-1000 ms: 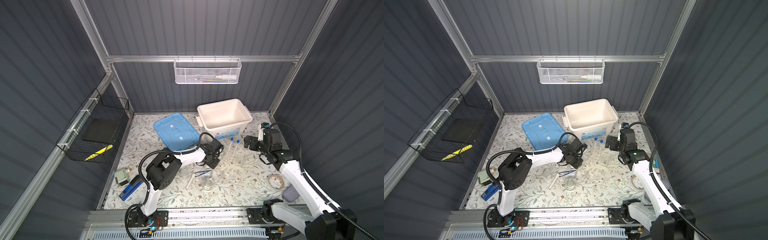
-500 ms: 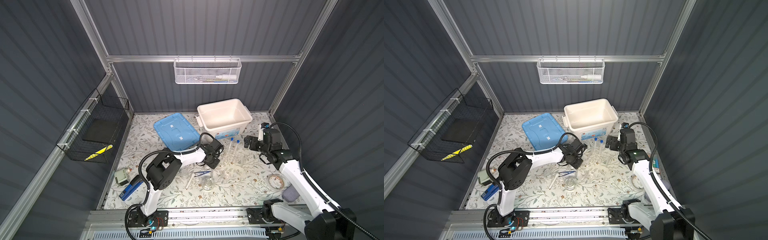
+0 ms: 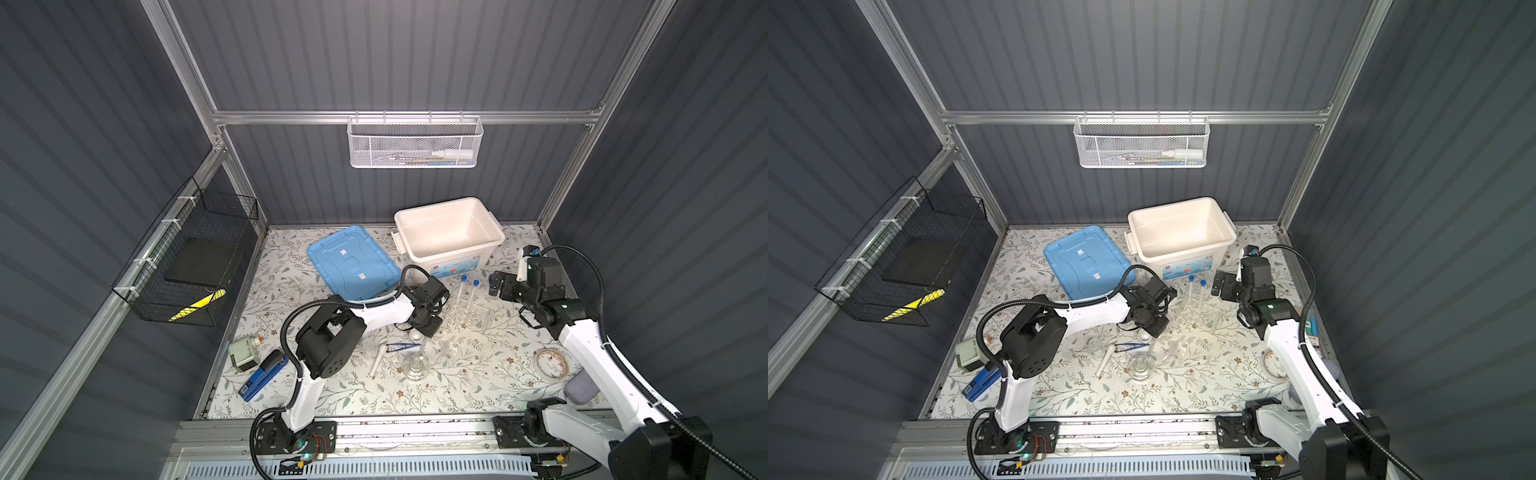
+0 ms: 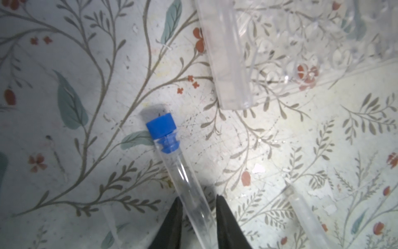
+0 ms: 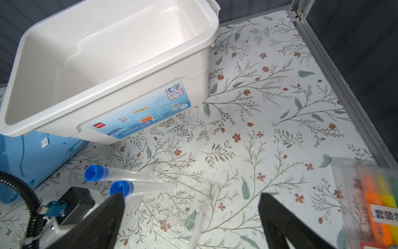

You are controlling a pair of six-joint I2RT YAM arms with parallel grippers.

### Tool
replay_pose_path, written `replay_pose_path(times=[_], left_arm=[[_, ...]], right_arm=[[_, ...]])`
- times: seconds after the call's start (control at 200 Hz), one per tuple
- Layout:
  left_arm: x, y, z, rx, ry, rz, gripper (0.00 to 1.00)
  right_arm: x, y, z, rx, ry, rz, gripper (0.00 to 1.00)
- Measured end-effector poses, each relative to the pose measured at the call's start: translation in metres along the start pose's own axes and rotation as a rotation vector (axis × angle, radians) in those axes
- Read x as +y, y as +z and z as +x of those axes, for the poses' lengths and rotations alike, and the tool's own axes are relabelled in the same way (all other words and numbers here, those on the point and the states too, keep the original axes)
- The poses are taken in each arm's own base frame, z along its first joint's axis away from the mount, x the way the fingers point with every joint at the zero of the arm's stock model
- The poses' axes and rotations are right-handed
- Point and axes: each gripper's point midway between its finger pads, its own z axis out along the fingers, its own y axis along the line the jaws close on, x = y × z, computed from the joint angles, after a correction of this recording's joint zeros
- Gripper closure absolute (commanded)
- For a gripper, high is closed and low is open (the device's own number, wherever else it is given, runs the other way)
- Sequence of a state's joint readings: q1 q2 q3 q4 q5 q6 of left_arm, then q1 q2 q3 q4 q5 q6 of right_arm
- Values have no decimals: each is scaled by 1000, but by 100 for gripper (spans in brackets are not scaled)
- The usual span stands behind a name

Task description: Organize the chemistry lab equipment

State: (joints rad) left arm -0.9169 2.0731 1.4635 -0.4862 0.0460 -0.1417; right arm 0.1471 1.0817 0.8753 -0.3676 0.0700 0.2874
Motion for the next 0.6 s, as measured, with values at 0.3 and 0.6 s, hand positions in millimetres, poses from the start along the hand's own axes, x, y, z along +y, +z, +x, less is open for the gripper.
replay_pose_path(times=[0.3,0.6], left_arm=[[-2,2,-4,-4,-23,11,75],[-4,3,-7,-1,-41,20,76]], right_arm=[[-2,-3,-2,-11,5,3,1],[-4,-9,-2,-26,9,3,1]])
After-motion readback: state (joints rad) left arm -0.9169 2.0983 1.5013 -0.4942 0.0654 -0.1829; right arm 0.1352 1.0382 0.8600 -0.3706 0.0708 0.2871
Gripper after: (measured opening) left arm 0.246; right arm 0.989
